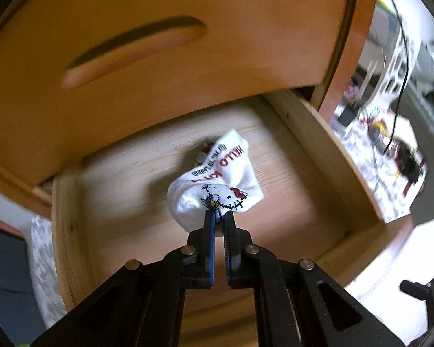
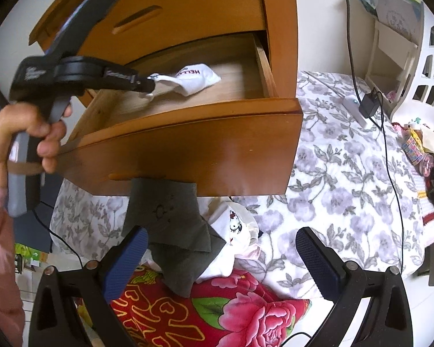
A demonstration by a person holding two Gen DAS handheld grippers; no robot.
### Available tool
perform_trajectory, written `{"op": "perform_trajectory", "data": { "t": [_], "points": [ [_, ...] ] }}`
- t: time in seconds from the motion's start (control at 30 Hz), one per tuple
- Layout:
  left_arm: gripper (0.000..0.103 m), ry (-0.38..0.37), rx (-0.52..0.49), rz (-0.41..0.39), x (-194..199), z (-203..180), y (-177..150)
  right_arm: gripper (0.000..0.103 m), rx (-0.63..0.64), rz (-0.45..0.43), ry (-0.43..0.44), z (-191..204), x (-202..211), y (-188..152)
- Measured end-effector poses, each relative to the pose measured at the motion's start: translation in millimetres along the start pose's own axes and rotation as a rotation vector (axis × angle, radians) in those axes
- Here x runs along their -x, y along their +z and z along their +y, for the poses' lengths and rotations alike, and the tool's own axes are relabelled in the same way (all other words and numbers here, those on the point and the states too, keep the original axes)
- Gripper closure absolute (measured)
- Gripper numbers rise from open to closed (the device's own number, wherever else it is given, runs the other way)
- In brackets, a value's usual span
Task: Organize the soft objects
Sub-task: 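Lift the Hello Kitty sock up out of the drawer with the left gripper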
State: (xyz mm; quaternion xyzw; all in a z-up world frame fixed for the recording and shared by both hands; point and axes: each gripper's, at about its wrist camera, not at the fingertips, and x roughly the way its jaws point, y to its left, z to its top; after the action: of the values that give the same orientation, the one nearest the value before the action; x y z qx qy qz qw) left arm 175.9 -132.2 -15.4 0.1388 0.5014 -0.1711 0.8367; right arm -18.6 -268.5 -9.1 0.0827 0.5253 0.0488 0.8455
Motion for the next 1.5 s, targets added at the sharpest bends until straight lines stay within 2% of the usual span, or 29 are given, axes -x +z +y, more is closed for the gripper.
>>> {"op": "perform_trajectory", "data": {
  "t": [0.33,0.67,0.9,1.07,1.5],
  "points": [
    [0.098,-0.038,0.185,-0.143,41,36,-43,0.000,0.032,-0.013,-0.011,16,12,-6],
    [0.098,-0.068,0.315,-0.228,85,66,-84,0.000,0.062,-0.011,-0.031,30,18,-11],
    [0.098,-0.069,0.366,-0.262,97,85,-98,0.000,0.094,-0.013,-0.037,44,22,-14],
    [0.098,-0.076,0.393,-0.328,120,95,-105,0.000,0.110,-0.013,-0.045,51,23,-17],
    [0.098,-0.082,0.360,-0.591,218,104,-126,0.000,0.126,-0.026,-0.057,59,31,-19]
  ]
}}
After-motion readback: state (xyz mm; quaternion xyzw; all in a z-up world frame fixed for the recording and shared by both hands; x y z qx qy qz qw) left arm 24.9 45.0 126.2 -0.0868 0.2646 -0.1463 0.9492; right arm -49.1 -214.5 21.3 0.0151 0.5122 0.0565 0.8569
